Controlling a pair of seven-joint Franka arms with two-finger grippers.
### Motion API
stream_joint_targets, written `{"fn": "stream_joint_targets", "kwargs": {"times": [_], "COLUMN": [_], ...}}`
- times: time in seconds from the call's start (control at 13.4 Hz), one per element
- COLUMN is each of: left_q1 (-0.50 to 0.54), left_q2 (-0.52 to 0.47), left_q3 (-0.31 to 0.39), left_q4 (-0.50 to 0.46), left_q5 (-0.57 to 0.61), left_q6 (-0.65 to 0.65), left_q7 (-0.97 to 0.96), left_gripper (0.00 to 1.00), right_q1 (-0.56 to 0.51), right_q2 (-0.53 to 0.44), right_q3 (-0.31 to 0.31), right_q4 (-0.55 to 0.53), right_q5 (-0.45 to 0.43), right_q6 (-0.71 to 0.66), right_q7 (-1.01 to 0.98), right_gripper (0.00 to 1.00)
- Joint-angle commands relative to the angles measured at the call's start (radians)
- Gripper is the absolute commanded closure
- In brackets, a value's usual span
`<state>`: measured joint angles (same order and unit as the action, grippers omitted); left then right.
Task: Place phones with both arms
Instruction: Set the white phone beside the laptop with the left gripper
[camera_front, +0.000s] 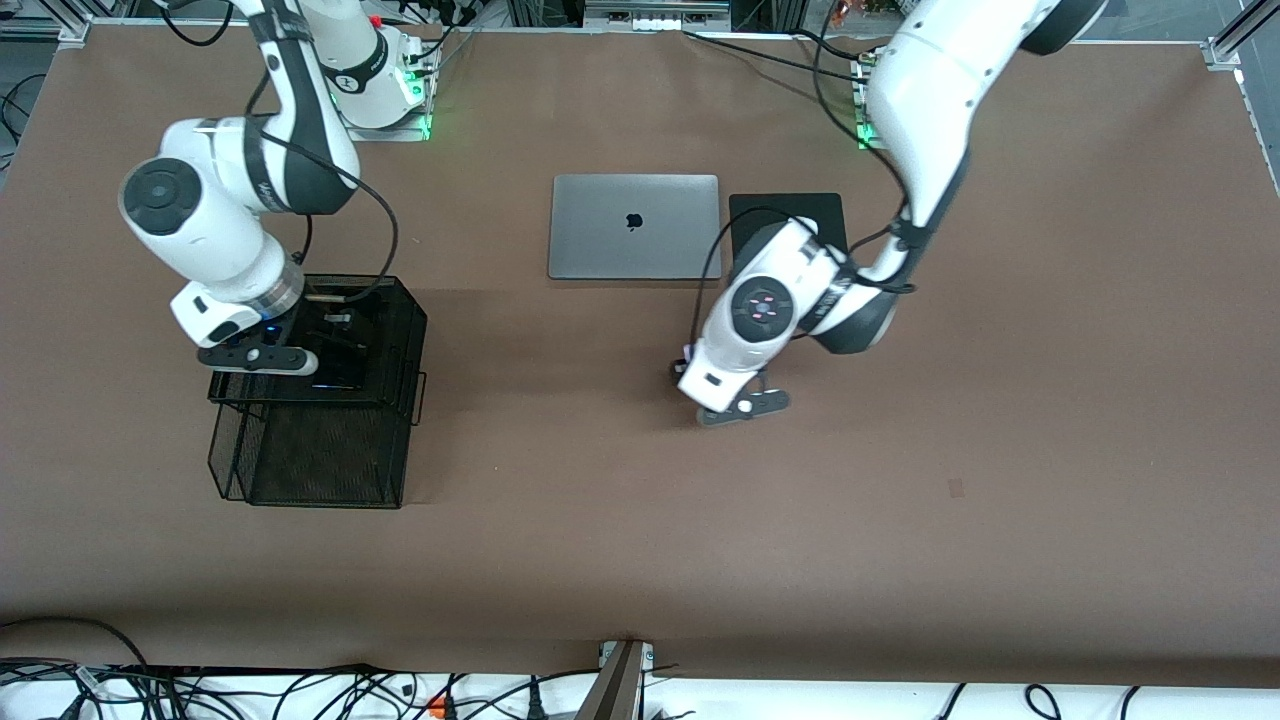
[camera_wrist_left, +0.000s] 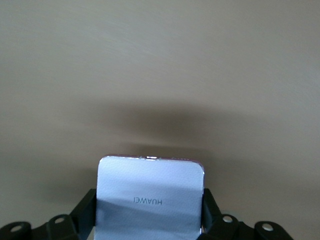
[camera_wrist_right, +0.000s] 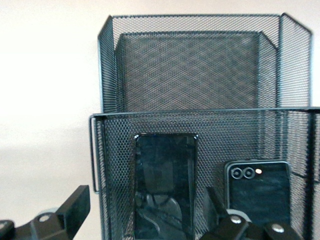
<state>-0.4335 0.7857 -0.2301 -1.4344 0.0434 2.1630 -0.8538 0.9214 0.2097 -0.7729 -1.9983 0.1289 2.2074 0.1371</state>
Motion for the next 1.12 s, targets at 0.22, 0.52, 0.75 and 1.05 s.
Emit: {"fn": "stream_joint_targets", "kwargs": {"times": [0.22,0.52,0.75,1.05], "left_q1": [-0.187,-0.298,-0.300,-0.292], "left_q2": [0.121,0.171,0.173,0.141], "left_q3": [0.076,0.207,0.207,0.213], "left_q4": [0.110,0.129,0.129,0.150], "left_q5": [0.134,0.138,0.138,0.135], "left_q6": [0.162,0.241,0.241,0.225], "left_q7": [-0.063,-0.131,-0.151,-0.149], "left_gripper": [1.00,1.00,0.40,0.00], "right_q1": [-0.071,-0.085,-0.081,-0.052], "right_q2": [0.013,0.028,0.028,0.028], "right_q3": [0.001,0.001,0.004,0.011], "right_q4": [0.183,0.207,0.204,0.204], "right_q5": [0.006,0.011,0.009,0.009], "right_q6": [-0.139,-0.193,-0.193,-0.210], "right_q7": [-0.020,-0.001,0.013,0.127], "right_gripper": [0.00,0.00,0.00,0.00]}}
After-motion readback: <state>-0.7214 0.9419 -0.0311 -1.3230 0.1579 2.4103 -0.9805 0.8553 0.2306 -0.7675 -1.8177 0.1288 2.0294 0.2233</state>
